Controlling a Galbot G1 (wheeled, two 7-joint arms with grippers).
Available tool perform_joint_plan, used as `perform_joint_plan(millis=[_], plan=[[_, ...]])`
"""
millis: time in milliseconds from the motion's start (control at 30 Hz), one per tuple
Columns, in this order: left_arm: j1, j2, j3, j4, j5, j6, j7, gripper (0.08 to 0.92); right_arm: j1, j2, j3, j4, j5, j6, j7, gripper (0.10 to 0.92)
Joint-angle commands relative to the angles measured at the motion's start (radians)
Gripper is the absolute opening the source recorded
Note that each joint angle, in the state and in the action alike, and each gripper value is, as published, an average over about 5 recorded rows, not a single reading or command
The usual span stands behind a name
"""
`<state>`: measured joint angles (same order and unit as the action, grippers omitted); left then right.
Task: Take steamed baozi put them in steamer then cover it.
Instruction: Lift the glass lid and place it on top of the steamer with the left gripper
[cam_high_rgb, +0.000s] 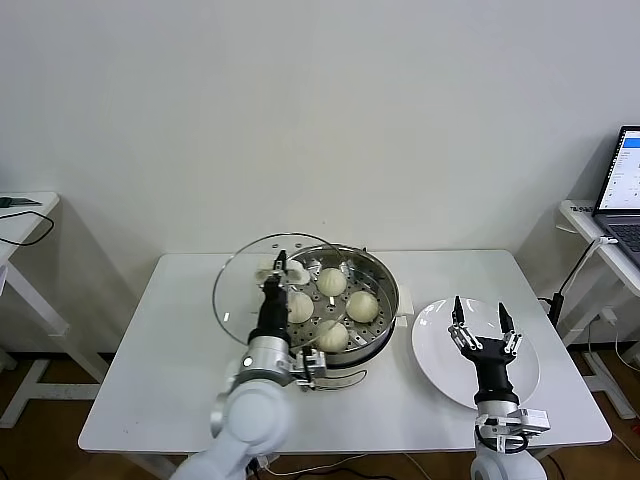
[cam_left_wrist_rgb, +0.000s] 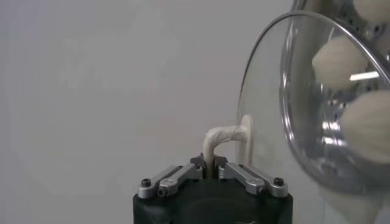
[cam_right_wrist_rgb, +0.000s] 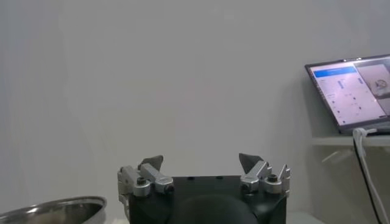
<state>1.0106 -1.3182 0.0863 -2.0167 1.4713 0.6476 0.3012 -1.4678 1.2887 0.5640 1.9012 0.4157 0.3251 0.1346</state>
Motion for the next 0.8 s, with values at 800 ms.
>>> perform_joint_plan(millis=[800], plan=[[-0.083, -0.269, 0.055, 0.295, 0.159, 0.000, -0.019, 0.189, 0.000, 0.034, -0.017, -0.011, -0.046, 0.003, 0.004, 0.823]])
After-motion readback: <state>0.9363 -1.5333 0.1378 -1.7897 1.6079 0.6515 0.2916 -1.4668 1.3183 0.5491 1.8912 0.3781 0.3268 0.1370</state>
